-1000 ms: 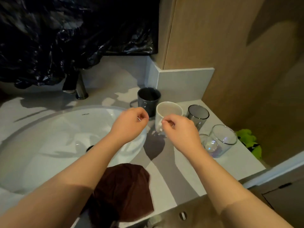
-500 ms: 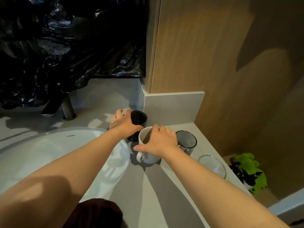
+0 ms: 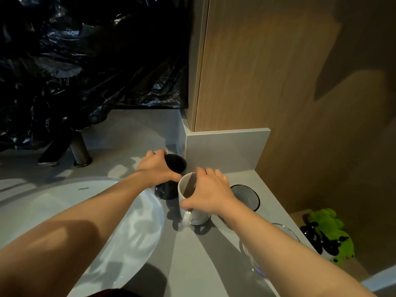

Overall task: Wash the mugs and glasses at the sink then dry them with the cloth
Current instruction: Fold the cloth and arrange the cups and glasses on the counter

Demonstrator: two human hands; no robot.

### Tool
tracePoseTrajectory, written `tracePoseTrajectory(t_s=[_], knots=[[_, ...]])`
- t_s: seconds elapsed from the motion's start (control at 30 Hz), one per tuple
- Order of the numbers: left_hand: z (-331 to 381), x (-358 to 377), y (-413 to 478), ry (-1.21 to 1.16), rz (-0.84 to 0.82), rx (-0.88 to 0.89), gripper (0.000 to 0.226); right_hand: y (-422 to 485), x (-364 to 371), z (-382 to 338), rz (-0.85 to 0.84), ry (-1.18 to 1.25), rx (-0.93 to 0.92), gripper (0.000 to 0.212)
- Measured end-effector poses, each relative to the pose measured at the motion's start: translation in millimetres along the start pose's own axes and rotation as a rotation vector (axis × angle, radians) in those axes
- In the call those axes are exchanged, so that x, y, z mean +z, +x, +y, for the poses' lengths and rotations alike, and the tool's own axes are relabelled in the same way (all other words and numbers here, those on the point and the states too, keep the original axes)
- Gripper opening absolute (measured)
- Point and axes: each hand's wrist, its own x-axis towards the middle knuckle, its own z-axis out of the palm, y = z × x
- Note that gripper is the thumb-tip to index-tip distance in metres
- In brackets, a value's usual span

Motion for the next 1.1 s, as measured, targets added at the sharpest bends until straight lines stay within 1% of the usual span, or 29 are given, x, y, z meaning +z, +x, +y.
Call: tracePoseTrajectory(t_s=[0.2, 0.37, 0.43, 0.53, 0.67, 0.83, 0.93, 1.1], knots=[[-3.3, -29.2, -8.7, -0.131, 0.102, -0.007, 0.092, 8.9, -27.4, -4.8, 0.067, 0.164, -0.012, 0.076], [9.7, -56.6, -20.1, -0.166, 0.140, 0.029, 0.092, 14.0, -51.7, -7.3, 0.114, 0.243, -0.046, 0.082], [16.3, -65.4, -26.2, -0.182, 0.166, 0.052, 0.093, 14.4, -66.5, -6.3, 0.137, 0.275, -0.051, 0.078], [29.7, -76.3, -31.7, -0.206, 0.206, 0.121, 0.093, 12.2, -89.2, -0.1, 0.170, 0.264, -0.065, 0.079], [58.0, -81.2, -32.6, -0.237, 0.202, 0.191, 0.091, 8.3, -117.0, 20.7, 0.228, 0.255, -0.048, 0.082], [108.2, -59.8, -27.0, -0.277, 0.197, 0.212, 0.090, 8.9, -137.1, 72.2, 0.251, 0.196, -0.028, 0.084], [137.9, -31.7, -20.9, -0.289, 0.190, 0.197, 0.091, 10.1, -139.0, 111.4, 0.241, 0.168, -0.014, 0.085], [176.6, 16.8, -16.7, -0.310, 0.191, 0.151, 0.090, 13.6, -133.7, 168.3, 0.180, 0.115, -0.057, 0.087]])
